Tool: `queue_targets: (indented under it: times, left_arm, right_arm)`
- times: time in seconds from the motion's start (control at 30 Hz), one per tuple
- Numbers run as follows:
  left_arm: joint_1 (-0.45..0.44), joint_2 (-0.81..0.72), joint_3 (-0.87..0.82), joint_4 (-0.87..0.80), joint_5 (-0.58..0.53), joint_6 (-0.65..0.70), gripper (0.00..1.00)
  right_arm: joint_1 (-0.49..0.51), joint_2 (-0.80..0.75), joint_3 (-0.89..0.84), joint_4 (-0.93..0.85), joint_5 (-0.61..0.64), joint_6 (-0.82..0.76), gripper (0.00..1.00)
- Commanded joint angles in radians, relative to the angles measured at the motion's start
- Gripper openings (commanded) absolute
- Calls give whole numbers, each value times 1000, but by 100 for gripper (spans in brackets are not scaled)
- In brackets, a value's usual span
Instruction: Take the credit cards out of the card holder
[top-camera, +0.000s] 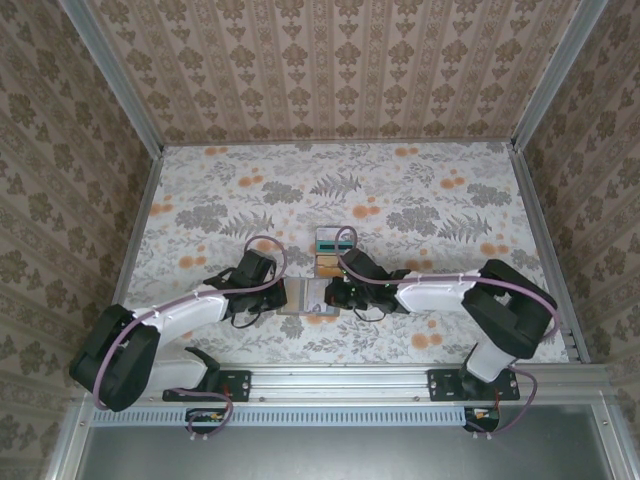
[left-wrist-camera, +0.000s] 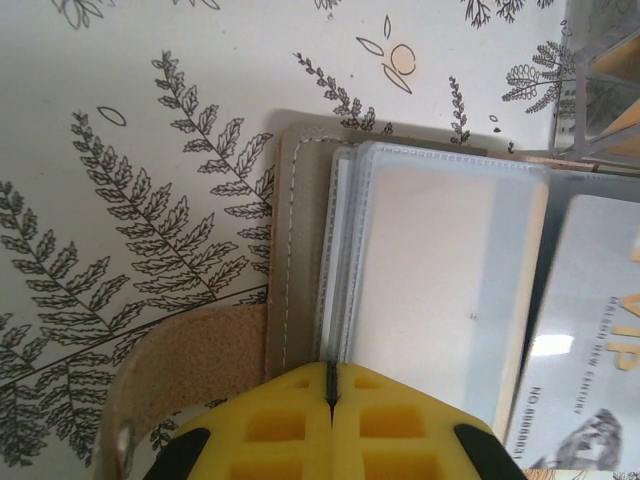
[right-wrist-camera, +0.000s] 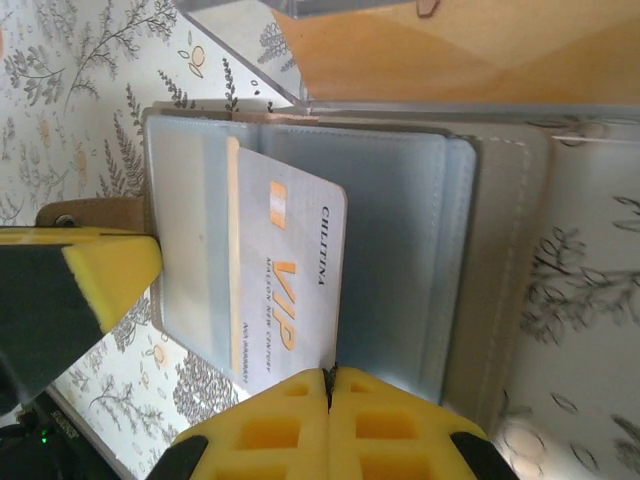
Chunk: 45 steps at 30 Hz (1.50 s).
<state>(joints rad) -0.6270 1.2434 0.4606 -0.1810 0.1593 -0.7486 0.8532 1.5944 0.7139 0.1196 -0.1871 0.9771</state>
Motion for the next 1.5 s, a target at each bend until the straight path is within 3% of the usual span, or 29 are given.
queue_targets:
  times: [0.0,0.23,0.37,0.53,0.63,0.8,0.87,1.0,1.23,1.47]
  left_arm:
    - [9,-16,-20,-94,-54,-7,0]
    - [6,-100,-19,-71,-30,-16,3]
    - [3,-151,-26,-61,-27,-28,16]
    - [1,-221,-40,-57,-30,-33,44]
    - [1,-267,-55,-58,-36,-35,60]
    - [0,-349,-66,-95,-58,-23,69]
    - [-2,-381,-66,-115,-71,-17,85]
    - [-2,-438,-82,-126,-87,-12,100]
    - [-4,-477,-104,-126,-84,-17,100]
    - [-2,-487,-108,-124,-79,-15,100]
  right_arm:
    - [-5,-85,-22,-100,34,-48,0]
    - [-4,-233,80,-371,89,-250,0]
    - [-2,-256,215,-571,145,-441,0]
    - [-2,-235,367,-746,246,-668,0]
    - [2,-216,420,-763,285,-848,0]
    - [6,-158,520,-786,379,-1109,0]
    - [6,-138,553,-781,410,-1199,0]
    - [6,-70,620,-794,486,-1358,0]
    - [2,86,684,-764,579,-1633,0]
    - [-26,178,739,-711,606,-1719,0]
